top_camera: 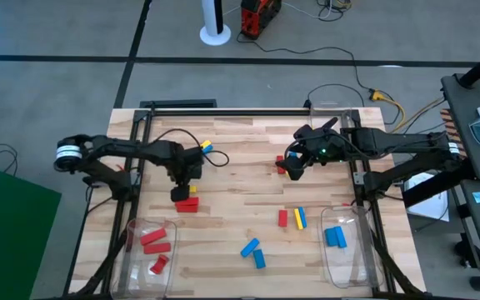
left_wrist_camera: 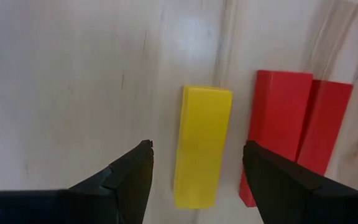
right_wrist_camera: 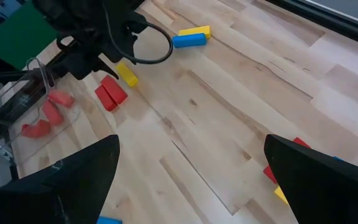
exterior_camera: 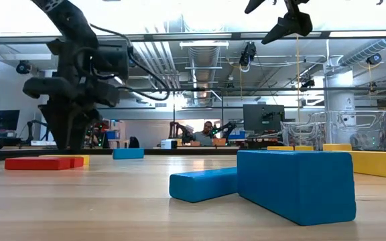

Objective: Sort blocks
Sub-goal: Put the yellow block into the top right transparent bin

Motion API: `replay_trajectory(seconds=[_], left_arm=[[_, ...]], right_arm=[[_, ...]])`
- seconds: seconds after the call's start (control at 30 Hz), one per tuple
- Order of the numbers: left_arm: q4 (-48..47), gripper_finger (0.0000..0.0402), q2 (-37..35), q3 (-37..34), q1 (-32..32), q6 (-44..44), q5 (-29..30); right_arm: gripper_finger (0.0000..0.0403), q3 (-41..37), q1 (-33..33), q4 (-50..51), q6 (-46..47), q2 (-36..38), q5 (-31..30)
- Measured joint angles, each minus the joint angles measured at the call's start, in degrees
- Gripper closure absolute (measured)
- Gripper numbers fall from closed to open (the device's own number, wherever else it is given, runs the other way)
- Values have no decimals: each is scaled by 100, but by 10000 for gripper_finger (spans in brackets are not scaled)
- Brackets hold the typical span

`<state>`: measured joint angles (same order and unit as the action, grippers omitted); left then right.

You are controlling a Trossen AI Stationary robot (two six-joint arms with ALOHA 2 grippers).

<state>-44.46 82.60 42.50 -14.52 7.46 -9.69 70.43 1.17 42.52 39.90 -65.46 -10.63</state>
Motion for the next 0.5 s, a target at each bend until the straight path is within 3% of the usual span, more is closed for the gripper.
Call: replay_trajectory(seconds=[0.5], left_arm=[[293,194,483,-24,11,275,5]], right_arm=[[12,0,0,2,-123,-1,-9]])
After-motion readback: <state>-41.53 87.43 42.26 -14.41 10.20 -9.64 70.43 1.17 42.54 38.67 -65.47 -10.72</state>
